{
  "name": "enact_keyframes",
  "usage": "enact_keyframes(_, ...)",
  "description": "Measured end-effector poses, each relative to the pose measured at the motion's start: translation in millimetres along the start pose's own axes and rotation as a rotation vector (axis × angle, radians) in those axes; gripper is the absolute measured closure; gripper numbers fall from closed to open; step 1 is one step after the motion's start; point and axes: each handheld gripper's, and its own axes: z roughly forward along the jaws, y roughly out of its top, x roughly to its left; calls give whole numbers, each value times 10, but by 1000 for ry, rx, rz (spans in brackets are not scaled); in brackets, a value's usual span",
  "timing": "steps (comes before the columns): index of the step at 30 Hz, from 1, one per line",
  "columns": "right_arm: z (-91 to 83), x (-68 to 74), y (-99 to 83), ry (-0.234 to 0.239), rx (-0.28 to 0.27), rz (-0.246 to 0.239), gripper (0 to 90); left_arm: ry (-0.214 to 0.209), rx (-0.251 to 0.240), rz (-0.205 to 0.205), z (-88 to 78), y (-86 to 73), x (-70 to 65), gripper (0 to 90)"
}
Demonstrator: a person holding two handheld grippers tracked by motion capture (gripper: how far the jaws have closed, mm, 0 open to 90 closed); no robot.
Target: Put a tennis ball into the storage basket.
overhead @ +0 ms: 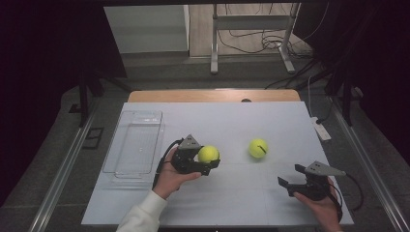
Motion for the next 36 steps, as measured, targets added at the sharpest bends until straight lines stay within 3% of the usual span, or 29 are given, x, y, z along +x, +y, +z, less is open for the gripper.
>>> enact_keyframes(19,27,-1,17,0,-2,-3,128,35,-81,-10,-310,46,92,267)
enact_keyframes(36,34,-6,22,2,-3,-4,128,55,-111,-33,-419,44,194,267)
